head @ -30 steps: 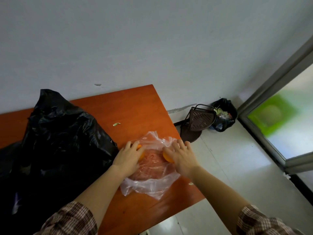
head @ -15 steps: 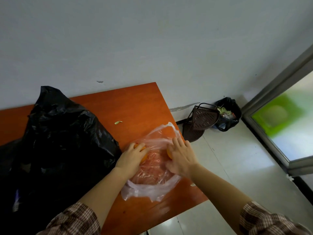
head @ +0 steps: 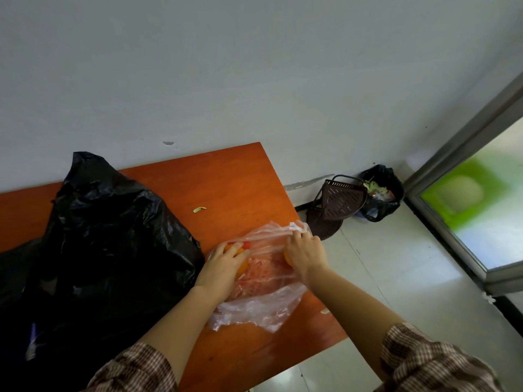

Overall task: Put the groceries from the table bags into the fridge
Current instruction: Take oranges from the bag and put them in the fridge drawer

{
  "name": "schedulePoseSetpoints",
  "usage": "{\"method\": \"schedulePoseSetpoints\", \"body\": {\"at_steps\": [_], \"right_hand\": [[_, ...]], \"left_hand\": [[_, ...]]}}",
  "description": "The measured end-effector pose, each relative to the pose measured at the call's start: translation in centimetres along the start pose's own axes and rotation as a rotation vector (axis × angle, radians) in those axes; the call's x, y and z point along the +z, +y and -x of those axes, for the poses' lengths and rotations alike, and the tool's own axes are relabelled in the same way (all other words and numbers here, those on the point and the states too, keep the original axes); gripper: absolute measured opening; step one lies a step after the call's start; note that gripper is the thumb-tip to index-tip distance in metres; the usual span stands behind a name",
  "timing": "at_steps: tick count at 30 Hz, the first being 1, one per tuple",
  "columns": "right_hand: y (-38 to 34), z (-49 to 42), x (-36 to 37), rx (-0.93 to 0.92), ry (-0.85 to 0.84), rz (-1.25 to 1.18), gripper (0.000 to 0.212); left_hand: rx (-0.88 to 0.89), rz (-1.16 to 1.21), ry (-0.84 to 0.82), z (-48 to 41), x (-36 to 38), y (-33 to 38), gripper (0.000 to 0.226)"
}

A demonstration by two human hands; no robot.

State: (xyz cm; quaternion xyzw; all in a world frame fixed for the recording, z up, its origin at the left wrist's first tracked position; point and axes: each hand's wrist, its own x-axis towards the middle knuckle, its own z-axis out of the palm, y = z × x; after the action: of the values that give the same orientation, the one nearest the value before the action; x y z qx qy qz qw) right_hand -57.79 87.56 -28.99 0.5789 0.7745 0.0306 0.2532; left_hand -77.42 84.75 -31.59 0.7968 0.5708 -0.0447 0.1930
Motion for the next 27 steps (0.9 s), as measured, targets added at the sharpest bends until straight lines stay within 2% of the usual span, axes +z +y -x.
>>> {"method": "schedulePoseSetpoints", "body": {"at_steps": [5,8,13,19,23,27], "right_hand": [[1.8,1.3,-0.5,-0.1,0.019,-0.438,0.081],[1.8,2.4,-0.8,-0.106,0.061,-0.732,0.082],[1.3,4.9,-1.6,-0.094,0.004,-1.103,0.08],[1.4,11.0,-2.8,0.071,0.214,-1.116,0.083],[2.3,18.6,-3.5,0.217,0.346,-1.178,0.076],[3.9,27.6,-3.6,0.355,0.477,-1.092,0.073]], "left_hand": [[-0.057,0.192,-0.032,-0.3,-1.0,-0.6,0.062],[-0.074,0.338,0.035,0.3,-1.4,-0.5,0.063],[-0.11,0.532,0.078,2.5,-2.9,0.6,0.075],[-0.05,0.556,0.203,6.7,-6.2,3.4,0.077],[0.086,0.602,0.288,10.2,-8.3,7.4,0.068],[0.27,0.608,0.293,13.5,-9.7,13.3,0.067]]}}
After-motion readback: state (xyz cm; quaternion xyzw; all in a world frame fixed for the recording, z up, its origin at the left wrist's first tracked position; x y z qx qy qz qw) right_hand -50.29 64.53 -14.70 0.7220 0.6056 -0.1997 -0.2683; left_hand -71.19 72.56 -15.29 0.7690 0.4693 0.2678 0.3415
